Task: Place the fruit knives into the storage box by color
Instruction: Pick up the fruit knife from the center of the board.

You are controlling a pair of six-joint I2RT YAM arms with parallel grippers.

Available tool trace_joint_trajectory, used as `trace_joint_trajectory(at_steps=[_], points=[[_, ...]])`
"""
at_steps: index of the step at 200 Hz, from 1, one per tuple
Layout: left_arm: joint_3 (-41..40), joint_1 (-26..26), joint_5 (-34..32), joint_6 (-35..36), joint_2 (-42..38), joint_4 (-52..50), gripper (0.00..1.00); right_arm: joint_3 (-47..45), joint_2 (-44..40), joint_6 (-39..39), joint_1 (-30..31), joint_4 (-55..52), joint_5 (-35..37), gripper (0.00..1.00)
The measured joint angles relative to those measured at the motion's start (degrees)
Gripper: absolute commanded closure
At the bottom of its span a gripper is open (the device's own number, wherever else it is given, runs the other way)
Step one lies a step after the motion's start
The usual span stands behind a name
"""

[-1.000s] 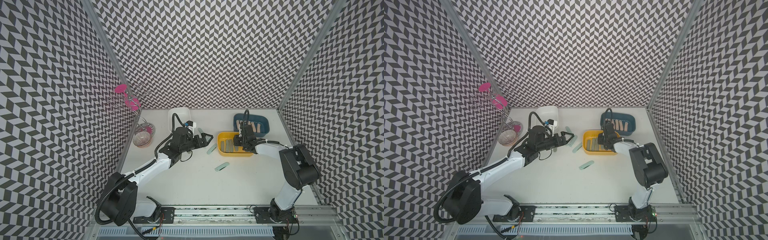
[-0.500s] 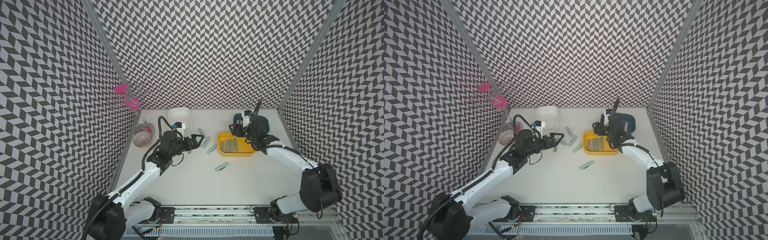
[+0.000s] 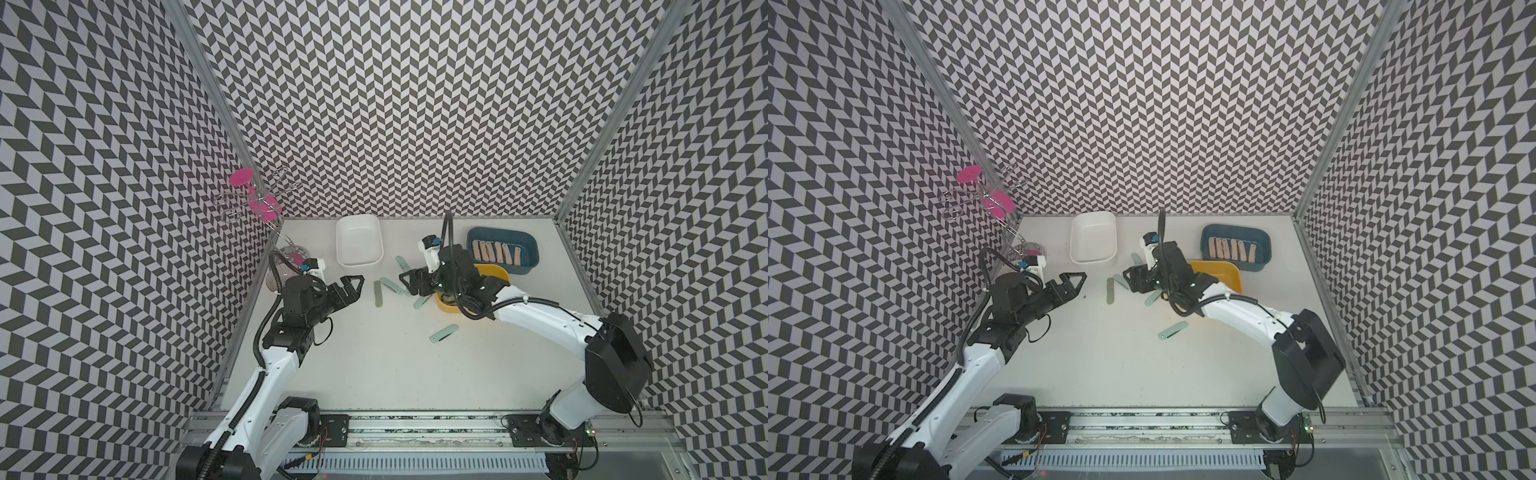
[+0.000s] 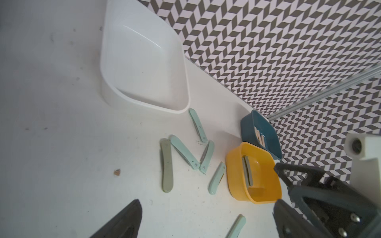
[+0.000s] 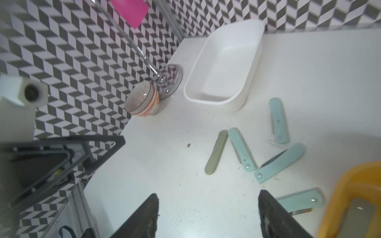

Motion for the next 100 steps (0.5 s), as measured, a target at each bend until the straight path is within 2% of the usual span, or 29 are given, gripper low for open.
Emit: trace_joint_trajectory(at_steps=[49,100], points=[[0.0,5.4,2.6,1.4,0.0,-1.0,0.00,8.9,13.8,0.8,7.8,-3.4,3.5,0.28],[-0.2,7.4,5.0,1.7,0.0,-1.0,0.00,19.6,25.7,0.9,10.7,-7.0,6.8,0.28]])
